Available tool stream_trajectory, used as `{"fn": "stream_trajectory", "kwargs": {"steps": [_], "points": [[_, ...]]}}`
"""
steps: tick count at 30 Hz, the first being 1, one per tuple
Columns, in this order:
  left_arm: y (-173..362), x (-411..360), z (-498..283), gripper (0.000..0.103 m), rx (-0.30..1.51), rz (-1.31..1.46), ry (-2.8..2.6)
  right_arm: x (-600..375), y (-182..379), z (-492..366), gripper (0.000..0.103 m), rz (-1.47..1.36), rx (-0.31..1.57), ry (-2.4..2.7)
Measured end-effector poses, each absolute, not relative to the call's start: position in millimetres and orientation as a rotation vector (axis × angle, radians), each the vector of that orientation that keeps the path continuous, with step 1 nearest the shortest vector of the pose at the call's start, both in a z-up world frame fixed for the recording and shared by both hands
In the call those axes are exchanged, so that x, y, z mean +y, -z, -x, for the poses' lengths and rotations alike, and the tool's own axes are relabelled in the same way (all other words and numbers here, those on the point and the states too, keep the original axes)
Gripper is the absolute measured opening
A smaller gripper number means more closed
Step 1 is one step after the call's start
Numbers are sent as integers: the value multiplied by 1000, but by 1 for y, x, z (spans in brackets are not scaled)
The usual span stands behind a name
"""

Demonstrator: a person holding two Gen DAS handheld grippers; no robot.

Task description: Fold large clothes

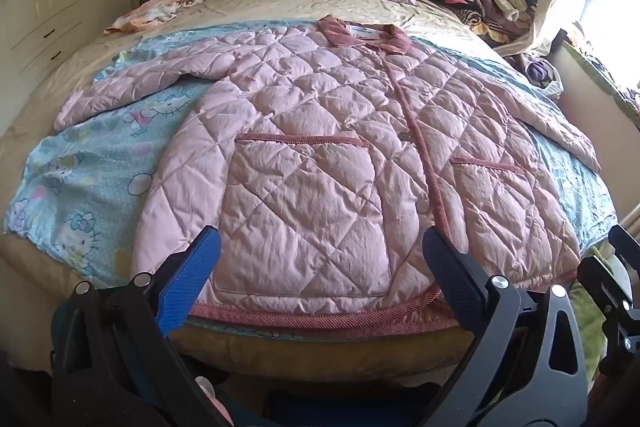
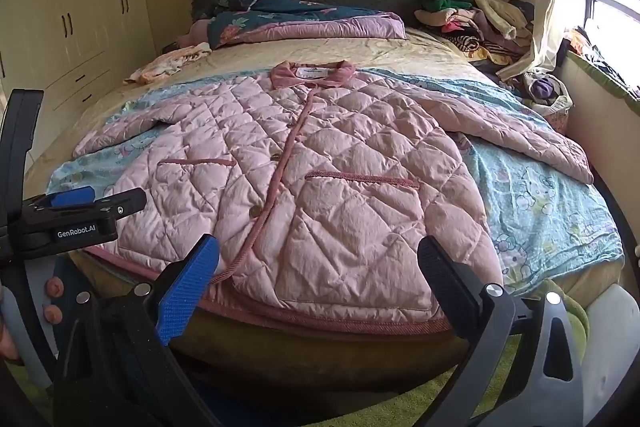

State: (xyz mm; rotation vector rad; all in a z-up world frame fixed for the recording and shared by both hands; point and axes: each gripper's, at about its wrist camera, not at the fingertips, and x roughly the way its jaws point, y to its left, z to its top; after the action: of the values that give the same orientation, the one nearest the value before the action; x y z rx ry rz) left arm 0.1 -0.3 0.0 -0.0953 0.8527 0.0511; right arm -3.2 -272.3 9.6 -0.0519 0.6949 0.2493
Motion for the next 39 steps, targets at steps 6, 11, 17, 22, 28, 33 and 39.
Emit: {"fn": "stream_trajectory", "kwargs": {"steps": [6,11,17,22,28,33,39], "points": [[0,0,0,95,847,101,-50,-274,-8,4,99,39,695,-247],[0,0,0,95,845,104,-48,-272,-13,5,99,38,696,-249],[0,0,0,95,843,105,-47,-265,-18,7,99,36,695,-245],[0,0,0,95,842,105,-48,-274,-15,5,99,28,694,-247],[0,0,0,95,841,106,-47,-275,-15,5,99,26,692,-246],[0,0,0,95,841,106,-47,-275,-15,5,99,25,689,-246],[0,0,0,95,841,105,-48,-275,-15,5,99,23,689,-248]]}}
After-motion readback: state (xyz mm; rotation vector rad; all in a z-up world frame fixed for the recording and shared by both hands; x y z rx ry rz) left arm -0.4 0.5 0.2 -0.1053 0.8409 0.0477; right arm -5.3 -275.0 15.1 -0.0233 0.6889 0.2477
